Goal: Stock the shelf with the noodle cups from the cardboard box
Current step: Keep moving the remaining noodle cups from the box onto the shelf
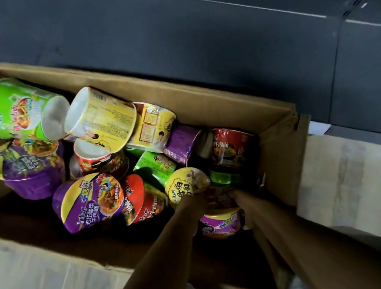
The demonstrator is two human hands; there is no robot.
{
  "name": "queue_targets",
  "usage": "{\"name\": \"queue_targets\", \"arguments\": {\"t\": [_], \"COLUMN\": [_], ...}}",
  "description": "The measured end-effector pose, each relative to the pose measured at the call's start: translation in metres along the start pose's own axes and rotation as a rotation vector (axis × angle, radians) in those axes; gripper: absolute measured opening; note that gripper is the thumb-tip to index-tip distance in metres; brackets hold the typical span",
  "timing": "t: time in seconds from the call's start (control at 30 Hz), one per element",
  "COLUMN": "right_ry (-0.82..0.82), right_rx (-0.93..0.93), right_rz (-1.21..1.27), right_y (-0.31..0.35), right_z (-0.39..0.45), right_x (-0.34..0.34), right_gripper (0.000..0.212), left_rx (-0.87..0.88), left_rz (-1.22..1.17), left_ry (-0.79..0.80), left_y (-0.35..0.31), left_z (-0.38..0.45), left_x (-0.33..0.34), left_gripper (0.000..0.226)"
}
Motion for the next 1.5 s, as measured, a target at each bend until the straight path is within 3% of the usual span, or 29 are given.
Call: {"name": "queue_targets", "arguments": {"t": [0.1, 0.2, 0.27, 0.37, 0.5, 0.53, 0.7, 0.8, 0.9, 0.97, 1.03, 1.13, 1.23, 1.33, 1.5], "right_ry": [0.008, 0.018, 0.026, 0.012, -0.029, -0.036, -0.043, -0.042, -0.003, 0.010, 0.030, 0.055, 0.111, 0.166, 0.269], "right_rx": [0.010, 0.012, 0.009, -0.005, -0.032, -0.042, -0.078, -0.118, -0.185, -0.205, -0.212, -0.214, -0.253, -0.289, -0.376], "right_rz": [0.010, 0.048, 0.069, 0.123, 0.105, 0.099, 0.106, 0.144, 0.126, 0.106, 0.099, 0.105, 0.107, 0.082, -0.008], "right_y": [0.000, 0.005, 0.011, 0.022, 0.033, 0.034, 0.033, 0.034, 0.038, 0.039, 0.042, 0.045, 0.048, 0.049, 0.057], "right_z": [0.003, -0.003, -0.017, -0.041, -0.082, -0.092, -0.161, -0.208, -0.260, -0.297, -0.331, -0.375, -0.421, -0.465, -0.539], "right_x": [0.000, -0.004, -0.005, -0.011, -0.020, -0.023, -0.036, -0.051, -0.062, -0.067, -0.071, -0.079, -0.082, -0.088, -0.099], "right_gripper": [0.046, 0.046, 0.045, 0.045, 0.045, 0.046, 0.053, 0.044, 0.021, 0.019, 0.020, 0.030, 0.023, 0.021, 0.022], "left_rx": [-0.005, 0.041, 0.069, 0.122, 0.194, 0.216, 0.309, 0.368, 0.396, 0.408, 0.464, 0.557, 0.627, 0.663, 0.770], "left_rz": [-0.041, -0.061, -0.065, -0.078, -0.092, -0.097, -0.016, -0.020, -0.072, -0.068, -0.022, -0.005, -0.025, -0.125, -0.085], "left_ry": [-0.003, -0.001, 0.021, 0.035, 0.033, 0.029, -0.034, -0.001, 0.049, 0.052, 0.040, 0.155, 0.245, 0.299, 0.463], "left_y": [0.001, -0.003, -0.012, -0.034, -0.058, -0.063, -0.090, -0.107, -0.124, -0.131, -0.142, -0.156, -0.170, -0.184, -0.205], "left_z": [0.001, 0.000, -0.011, -0.041, -0.084, -0.093, -0.156, -0.200, -0.246, -0.279, -0.312, -0.355, -0.400, -0.436, -0.512], "left_x": [-0.001, -0.005, -0.009, -0.017, -0.030, -0.034, -0.060, -0.076, -0.094, -0.104, -0.115, -0.124, -0.133, -0.144, -0.156], "left_gripper": [0.045, 0.083, 0.093, 0.082, 0.026, 0.022, 0.024, 0.036, 0.014, 0.018, 0.008, 0.030, 0.049, 0.035, 0.048]}}
Point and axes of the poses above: each hand's wrist, its own z-axis towards the middle knuckle, its own x-axis out of the palm, y = z × x, the point moved 6 cm from there along z, towards the middle knuckle, and after that the axes turned 4 degrees about x, right-handed, at the moved point
